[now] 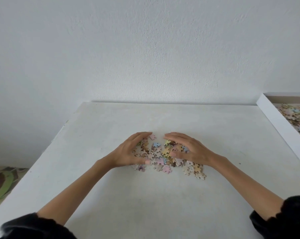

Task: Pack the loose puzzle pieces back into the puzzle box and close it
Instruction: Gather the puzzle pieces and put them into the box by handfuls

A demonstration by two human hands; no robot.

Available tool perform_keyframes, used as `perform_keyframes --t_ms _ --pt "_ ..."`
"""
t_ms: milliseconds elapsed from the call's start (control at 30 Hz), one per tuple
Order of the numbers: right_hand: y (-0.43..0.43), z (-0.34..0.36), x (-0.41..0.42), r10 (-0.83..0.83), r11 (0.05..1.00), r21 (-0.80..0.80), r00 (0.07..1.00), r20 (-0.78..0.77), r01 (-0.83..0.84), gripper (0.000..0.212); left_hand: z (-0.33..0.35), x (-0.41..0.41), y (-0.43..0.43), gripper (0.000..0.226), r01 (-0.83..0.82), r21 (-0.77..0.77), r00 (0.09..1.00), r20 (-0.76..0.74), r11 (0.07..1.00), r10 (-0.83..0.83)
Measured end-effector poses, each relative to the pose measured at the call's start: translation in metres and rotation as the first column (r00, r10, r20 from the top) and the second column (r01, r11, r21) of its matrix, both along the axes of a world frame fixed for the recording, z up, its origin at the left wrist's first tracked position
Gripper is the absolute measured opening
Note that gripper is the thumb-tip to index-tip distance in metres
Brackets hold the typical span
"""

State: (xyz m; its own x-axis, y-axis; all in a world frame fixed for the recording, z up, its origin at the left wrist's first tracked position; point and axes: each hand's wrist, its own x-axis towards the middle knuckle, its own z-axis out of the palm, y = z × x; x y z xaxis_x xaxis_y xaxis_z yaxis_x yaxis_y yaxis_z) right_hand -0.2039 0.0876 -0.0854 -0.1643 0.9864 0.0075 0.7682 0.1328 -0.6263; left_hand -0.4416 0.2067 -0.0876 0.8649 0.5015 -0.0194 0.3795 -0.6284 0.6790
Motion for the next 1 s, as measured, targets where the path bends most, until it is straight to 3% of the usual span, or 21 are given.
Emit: perform_keyframes --t_ms 133,267,467,667,1000 --pt "-0.013 0.002 -0.001 0.1 0.992 -0.089 0.982 0.158 -0.087 0.106 -0.007 0.002 -0.009 0.128 0.114 0.159 0.993 -0.058 0.981 -0.106" --pt "-0.014 -0.008 -0.008 0.078 0.997 -0.04 0.935 0.345 -0.068 0.114 -0.009 0.012 -0.017 0.125 0.112 0.291 0.991 -0.103 0.95 -0.086" --pt "-0.012 -0.01 -0.009 -0.016 0.994 0.107 0.949 0.315 -0.019 0.087 -0.01 0.017 -0.019 0.1 0.056 0.37 0.998 -0.049 0.927 -0.04" --pt "-0.008 -0.017 -0.006 -0.059 0.968 0.25 0.982 0.177 0.013 0.064 -0.008 0.016 -0.02 0.05 0.035 0.351 0.992 0.103 0.936 -0.075" --pt "-0.003 -0.012 -0.01 -0.072 0.956 0.289 0.995 0.069 0.049 0.047 -0.005 0.018 -0.023 0.019 0.044 0.3 0.982 0.163 0.953 -0.097"
